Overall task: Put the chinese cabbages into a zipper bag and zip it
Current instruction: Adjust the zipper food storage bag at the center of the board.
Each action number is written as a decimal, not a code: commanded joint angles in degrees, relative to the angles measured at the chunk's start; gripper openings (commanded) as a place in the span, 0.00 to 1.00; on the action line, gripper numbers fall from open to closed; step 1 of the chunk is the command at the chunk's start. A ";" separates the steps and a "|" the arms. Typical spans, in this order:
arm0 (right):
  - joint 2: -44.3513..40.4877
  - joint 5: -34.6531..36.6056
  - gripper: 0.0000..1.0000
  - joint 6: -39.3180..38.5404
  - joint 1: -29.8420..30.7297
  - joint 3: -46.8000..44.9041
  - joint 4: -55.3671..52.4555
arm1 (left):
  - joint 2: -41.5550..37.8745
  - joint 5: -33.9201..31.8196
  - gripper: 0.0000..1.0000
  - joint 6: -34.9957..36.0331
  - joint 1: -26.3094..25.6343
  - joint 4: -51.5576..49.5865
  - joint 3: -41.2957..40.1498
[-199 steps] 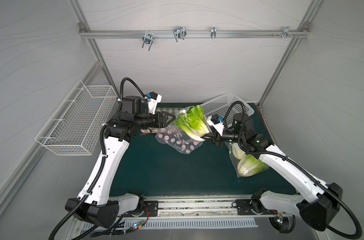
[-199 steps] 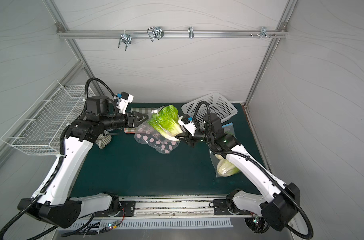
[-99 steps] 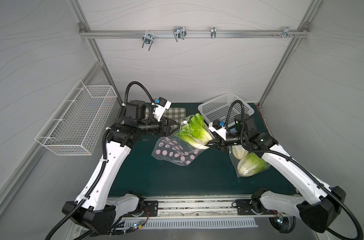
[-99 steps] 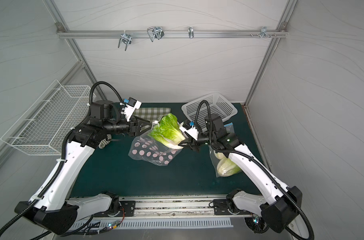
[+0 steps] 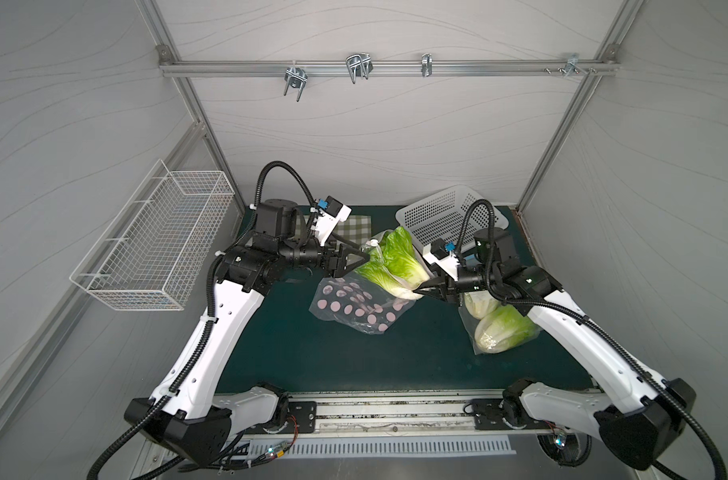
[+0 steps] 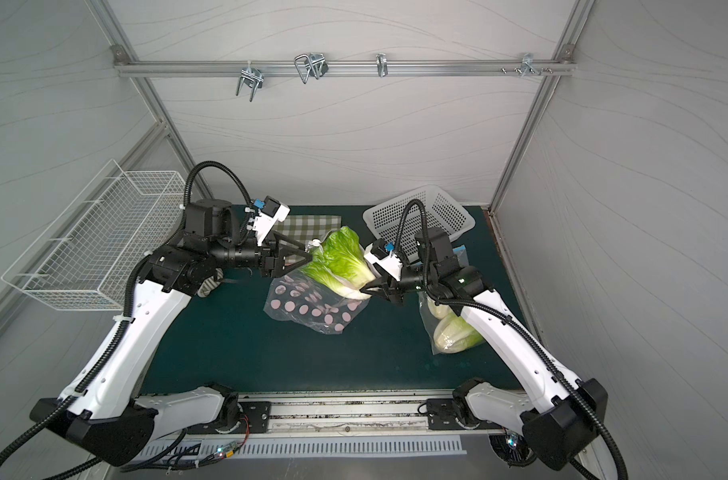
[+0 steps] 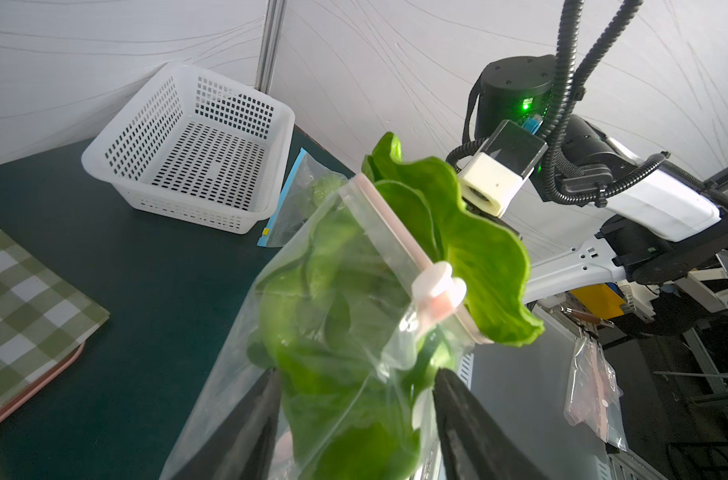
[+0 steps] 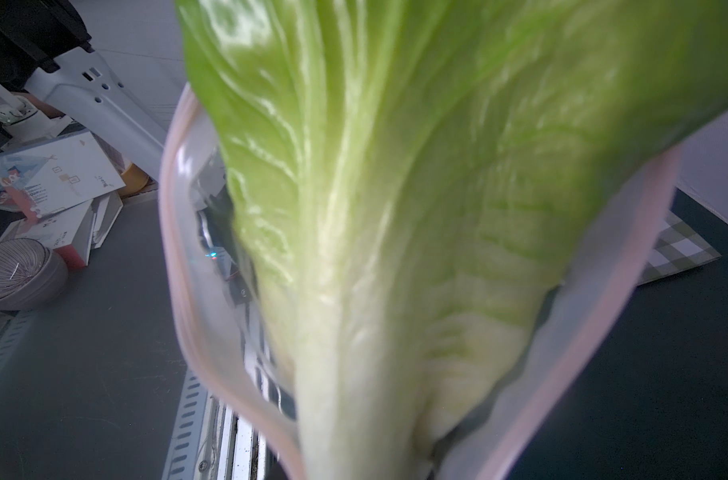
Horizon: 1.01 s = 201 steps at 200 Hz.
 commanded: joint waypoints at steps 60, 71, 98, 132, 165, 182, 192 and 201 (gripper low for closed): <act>0.56 -2.48 0.02 -3.84 0.47 0.35 -0.80 | 2.44 3.95 0.38 4.42 -2.00 3.06 4.10; 0.70 -2.65 0.02 -3.81 0.47 0.51 -0.89 | 2.67 4.14 0.34 4.60 -2.00 3.26 4.22; 0.86 -2.71 0.02 -4.31 0.55 0.78 -1.86 | 3.03 3.36 0.33 5.50 -2.00 3.21 5.03; 0.59 -2.72 0.01 -4.53 0.50 0.69 -1.85 | 3.74 2.07 0.44 8.00 -2.00 0.45 7.07; 1.28 -3.19 0.01 -3.52 0.59 1.20 -1.19 | 4.56 4.96 0.28 7.41 -2.17 1.12 6.86; 0.94 -3.25 0.01 -3.29 0.60 0.99 -0.81 | 4.03 3.53 0.26 9.74 -2.18 -0.70 6.58; 0.84 -3.91 0.01 -3.21 0.55 0.77 -0.48 | 3.47 2.77 0.27 11.01 -2.13 -1.41 6.01; 0.69 -4.41 0.01 -3.00 0.53 0.72 -0.13 | 2.93 2.39 0.27 11.91 -2.14 -1.85 5.42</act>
